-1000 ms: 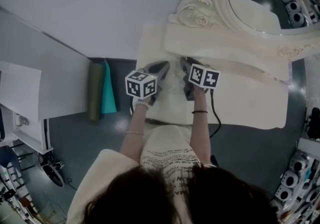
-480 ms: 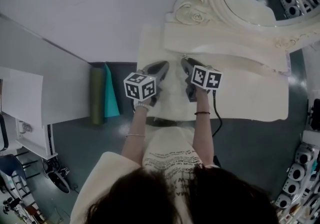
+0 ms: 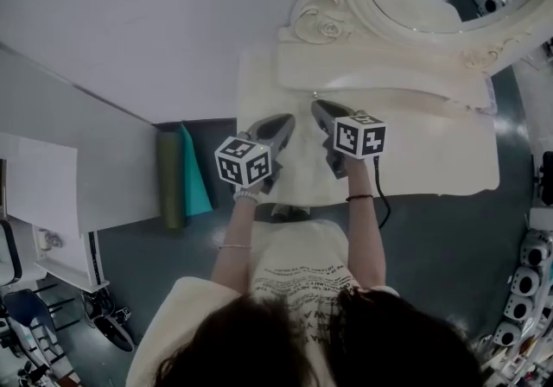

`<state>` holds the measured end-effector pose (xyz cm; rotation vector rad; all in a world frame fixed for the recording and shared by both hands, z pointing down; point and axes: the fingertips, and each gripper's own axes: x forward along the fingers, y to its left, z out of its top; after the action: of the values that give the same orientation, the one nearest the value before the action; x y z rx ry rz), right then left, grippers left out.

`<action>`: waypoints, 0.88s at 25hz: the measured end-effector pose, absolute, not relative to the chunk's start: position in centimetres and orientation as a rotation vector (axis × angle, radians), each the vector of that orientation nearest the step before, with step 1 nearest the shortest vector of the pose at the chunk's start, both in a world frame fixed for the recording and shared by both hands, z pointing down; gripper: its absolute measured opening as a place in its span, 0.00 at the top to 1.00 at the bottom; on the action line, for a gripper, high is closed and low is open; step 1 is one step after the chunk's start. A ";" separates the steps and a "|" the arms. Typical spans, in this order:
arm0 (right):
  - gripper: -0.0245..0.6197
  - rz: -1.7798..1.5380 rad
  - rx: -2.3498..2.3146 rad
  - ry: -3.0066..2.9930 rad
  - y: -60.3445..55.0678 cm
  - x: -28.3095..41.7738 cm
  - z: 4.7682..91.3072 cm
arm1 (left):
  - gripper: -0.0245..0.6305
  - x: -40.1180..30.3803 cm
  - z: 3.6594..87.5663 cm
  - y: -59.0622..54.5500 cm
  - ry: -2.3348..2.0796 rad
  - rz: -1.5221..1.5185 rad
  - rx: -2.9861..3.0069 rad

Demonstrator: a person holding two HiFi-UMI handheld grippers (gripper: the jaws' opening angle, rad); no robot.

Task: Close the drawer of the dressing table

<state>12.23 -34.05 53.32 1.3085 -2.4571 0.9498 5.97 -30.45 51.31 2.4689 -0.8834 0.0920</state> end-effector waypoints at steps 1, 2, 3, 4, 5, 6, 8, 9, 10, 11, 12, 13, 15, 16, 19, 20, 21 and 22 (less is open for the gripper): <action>0.91 0.926 1.294 -2.468 -33.8 12.1 53.0 | 0.96 6.0 51.2 -30.2 -0.879 0.089 2.473; 0.92 0.905 1.283 -2.478 -33.4 11.9 52.6 | 0.96 6.0 51.0 -30.0 -0.874 0.086 2.477; 0.94 0.888 1.276 -2.487 -33.0 11.8 52.4 | 0.96 6.0 50.9 -29.9 -0.870 0.084 2.482; 0.95 0.877 1.272 -2.495 -32.6 11.7 52.2 | 0.96 6.0 50.6 -29.7 -0.867 0.081 2.488; 0.95 0.871 1.270 -2.504 -32.2 11.6 52.1 | 0.96 6.0 50.4 -29.6 -0.863 0.079 2.494; 0.95 0.868 1.268 -2.513 -31.8 11.5 52.0 | 0.96 6.0 50.2 -29.5 -0.859 0.076 2.501; 0.95 0.872 1.263 -2.533 -31.1 11.3 51.9 | 0.96 6.0 49.8 -29.2 -0.852 0.074 2.511; 0.95 0.874 1.257 -2.543 -30.8 11.1 51.9 | 0.96 6.0 49.7 -28.9 -0.848 0.074 2.515; 0.96 0.874 1.251 -2.553 -30.4 11.0 51.8 | 0.96 6.0 49.5 -28.7 -0.845 0.074 2.519; 0.96 0.871 1.246 -2.563 -30.1 10.8 51.6 | 0.96 6.0 49.3 -28.5 -0.841 0.072 2.524; 0.96 0.868 1.242 -2.576 -29.9 10.7 51.3 | 0.96 6.0 49.1 -28.3 -0.838 0.070 2.529; 0.96 0.863 1.238 -2.590 -29.7 10.5 50.9 | 0.96 6.0 48.9 -28.2 -0.836 0.067 2.535; 0.96 0.849 1.229 -2.621 -29.4 10.4 50.1 | 0.96 6.0 48.5 -27.9 -0.833 0.059 2.544; 0.96 0.837 1.223 -2.637 -29.2 10.3 49.8 | 0.96 6.0 48.3 -27.8 -0.831 0.054 2.548; 0.96 0.802 1.211 -2.681 -28.8 10.1 48.9 | 0.96 6.1 47.9 -27.5 -0.827 0.037 2.553; 0.96 0.793 1.210 -2.690 -28.7 10.1 48.8 | 0.96 6.1 47.8 -27.5 -0.826 0.034 2.556; 0.96 0.787 1.209 -2.695 -28.7 10.0 48.7 | 0.96 6.2 47.7 -27.5 -0.825 0.032 2.559; 0.96 0.781 1.206 -2.697 -28.6 10.0 48.7 | 0.96 6.2 47.6 -27.5 -0.824 0.030 2.562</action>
<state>10.02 -28.63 48.65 1.2060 -2.6967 0.7811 6.22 -27.46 47.64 2.5621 -0.8239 0.0297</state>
